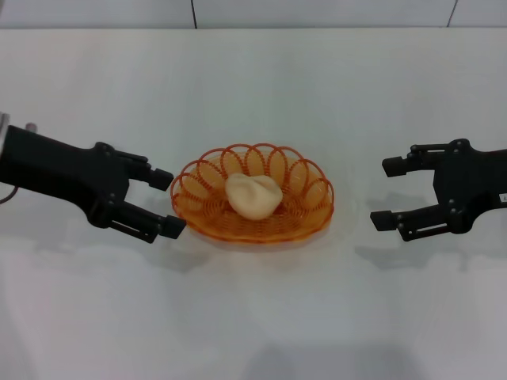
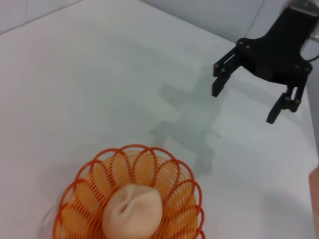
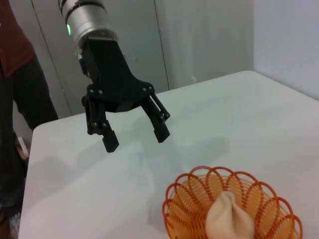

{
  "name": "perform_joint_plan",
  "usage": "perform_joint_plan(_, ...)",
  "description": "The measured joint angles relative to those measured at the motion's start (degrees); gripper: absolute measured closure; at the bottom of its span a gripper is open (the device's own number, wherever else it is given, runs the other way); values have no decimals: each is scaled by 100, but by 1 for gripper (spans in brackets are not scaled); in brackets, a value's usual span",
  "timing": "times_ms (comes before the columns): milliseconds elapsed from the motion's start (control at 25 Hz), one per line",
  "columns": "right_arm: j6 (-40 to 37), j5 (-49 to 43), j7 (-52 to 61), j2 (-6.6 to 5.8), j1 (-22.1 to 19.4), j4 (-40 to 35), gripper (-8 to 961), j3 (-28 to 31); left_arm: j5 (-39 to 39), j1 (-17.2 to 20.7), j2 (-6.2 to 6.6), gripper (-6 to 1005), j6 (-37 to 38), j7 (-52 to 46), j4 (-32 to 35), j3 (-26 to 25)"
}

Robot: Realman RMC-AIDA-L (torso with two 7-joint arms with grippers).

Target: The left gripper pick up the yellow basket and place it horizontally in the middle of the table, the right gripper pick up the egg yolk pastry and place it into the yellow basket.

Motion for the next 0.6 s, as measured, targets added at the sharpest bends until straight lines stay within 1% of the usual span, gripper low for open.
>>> perform_joint_plan(240,23,-17,3,3,47,8,108,2,-21,-205,-57,126,2,135,-25,160)
perform_joint_plan(360,22,-23,3,4,50,-3,108,4,-45,-235,-69,127,-11,147,-33,295)
perform_joint_plan(600,-8,-24,8,4,50,-19,108,-28,-76,-248,-72,129,3,139,-35,316)
